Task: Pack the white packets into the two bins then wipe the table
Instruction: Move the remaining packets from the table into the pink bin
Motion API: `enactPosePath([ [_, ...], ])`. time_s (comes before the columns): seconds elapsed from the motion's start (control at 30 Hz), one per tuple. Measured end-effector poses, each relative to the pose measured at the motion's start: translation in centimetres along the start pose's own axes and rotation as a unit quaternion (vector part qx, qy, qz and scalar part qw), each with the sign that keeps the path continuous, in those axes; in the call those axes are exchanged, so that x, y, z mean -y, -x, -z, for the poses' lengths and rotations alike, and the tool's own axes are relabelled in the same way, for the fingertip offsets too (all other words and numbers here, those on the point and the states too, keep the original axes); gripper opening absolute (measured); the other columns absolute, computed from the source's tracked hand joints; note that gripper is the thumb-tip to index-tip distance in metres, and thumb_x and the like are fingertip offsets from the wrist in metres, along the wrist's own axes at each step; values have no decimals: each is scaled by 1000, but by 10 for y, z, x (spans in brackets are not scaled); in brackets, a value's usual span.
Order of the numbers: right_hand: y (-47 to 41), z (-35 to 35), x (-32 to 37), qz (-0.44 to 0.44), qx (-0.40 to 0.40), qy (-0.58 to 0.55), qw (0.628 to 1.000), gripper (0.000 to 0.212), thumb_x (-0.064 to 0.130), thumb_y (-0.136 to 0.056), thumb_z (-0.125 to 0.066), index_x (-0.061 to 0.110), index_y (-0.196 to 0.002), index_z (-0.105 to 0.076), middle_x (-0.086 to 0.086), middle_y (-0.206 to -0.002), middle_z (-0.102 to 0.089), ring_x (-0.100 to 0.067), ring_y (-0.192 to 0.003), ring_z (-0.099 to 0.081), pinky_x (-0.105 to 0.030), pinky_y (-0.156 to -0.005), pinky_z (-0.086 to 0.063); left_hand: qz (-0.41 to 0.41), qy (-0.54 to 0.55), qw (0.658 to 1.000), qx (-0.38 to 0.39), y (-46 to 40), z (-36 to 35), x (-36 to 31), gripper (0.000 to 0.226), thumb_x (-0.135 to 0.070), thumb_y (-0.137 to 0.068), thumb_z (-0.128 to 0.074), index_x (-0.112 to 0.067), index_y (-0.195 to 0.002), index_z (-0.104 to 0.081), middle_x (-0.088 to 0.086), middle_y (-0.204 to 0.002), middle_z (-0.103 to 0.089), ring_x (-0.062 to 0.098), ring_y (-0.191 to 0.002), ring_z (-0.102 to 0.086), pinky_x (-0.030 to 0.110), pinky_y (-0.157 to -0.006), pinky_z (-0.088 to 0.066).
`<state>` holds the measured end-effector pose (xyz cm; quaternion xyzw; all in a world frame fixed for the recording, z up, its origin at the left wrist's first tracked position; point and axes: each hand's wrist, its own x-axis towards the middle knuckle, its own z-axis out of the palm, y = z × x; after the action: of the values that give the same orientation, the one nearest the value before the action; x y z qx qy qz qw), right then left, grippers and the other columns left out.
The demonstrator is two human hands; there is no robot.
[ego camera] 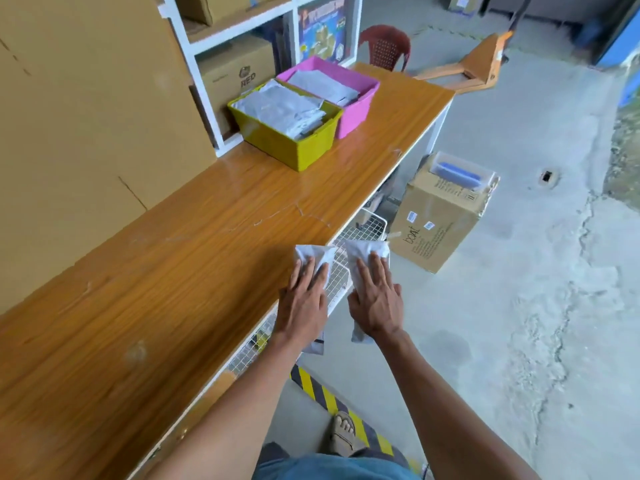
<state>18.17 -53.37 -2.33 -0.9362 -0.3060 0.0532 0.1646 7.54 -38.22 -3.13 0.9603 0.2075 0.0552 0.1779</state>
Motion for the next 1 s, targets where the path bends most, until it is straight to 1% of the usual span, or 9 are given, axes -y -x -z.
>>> enactPosePath([
  [0.1,-8,7,-41,-27,-5,-1,1000,79,31,-90,-59,25,-164,-33,-13,-173,-23,-35,-157,-28,-50,-91,-50,-29,2,999,18,-27,-15,-39,61,-33,-110,-40,-33,-168,-21,-5,-177,-5,19,-163,7,47,-124,-32],
  [0.2,-17,15,-79,-50,-12,8,999,77,32,-90,-59,24,-163,-35,-12,-173,-24,-35,-156,-29,-49,-89,-50,-51,1,998,36,-56,-29,-71,62,-33,-110,-39,-31,-169,-19,-5,-177,-2,17,-162,13,47,-123,-31],
  [0.43,-67,39,-146,-117,-32,2,993,76,30,-89,-62,22,-160,-39,-12,-172,-26,-35,-155,-30,-48,-87,-49,-88,18,994,67,-144,-58,-125,63,-32,-109,-42,-31,-169,-20,-6,-177,-1,16,-162,12,48,-123,-28],
  [0.57,-115,48,-180,-125,-41,12,991,76,28,-88,-59,24,-159,-34,-12,-171,-26,-37,-155,-29,-49,-85,-50,-109,22,991,74,-209,-75,-150,64,-30,-109,-41,-31,-169,-19,-8,-178,-1,15,-163,7,48,-125,-26],
  [0.63,-147,53,-198,-131,-50,15,990,76,27,-88,-60,25,-159,-33,-12,-170,-27,-38,-155,-29,-50,-85,-51,-120,28,989,76,-247,-84,-160,65,-29,-108,-41,-30,-169,-19,-7,-178,-2,16,-163,6,48,-125,-29],
  [0.73,-200,68,-224,-131,-52,21,990,76,29,-89,-60,25,-159,-32,-12,-170,-26,-38,-154,-29,-49,-84,-51,-134,38,987,77,-310,-96,-175,64,-32,-107,-37,-30,-169,-19,-5,-178,-3,18,-164,4,53,-123,-33],
  [0.83,-262,91,-252,-131,-64,34,989,76,32,-90,-59,25,-161,-30,-11,-170,-24,-37,-154,-29,-49,-85,-52,-143,58,986,63,-376,-101,-192,65,-29,-107,-41,-28,-169,-22,-4,-178,-6,20,-164,0,53,-124,-33],
  [0.9,-304,108,-268,-128,-76,36,988,77,33,-91,-58,25,-161,-30,-11,-170,-25,-37,-154,-30,-49,-84,-52,-153,70,985,42,-419,-100,-202,64,-27,-106,-46,-26,-168,-28,-1,-177,-13,23,-164,-7,52,-123,-35],
  [1.0,-364,128,-282,-117,-94,25,988,76,41,-89,-48,26,-162,-29,-12,-170,-27,-37,-155,-29,-53,-89,-52,-150,88,985,6,-479,-100,-211,63,-26,-103,-50,-22,-165,-36,4,-175,-23,27,-162,-17,52,-123,-36],
])
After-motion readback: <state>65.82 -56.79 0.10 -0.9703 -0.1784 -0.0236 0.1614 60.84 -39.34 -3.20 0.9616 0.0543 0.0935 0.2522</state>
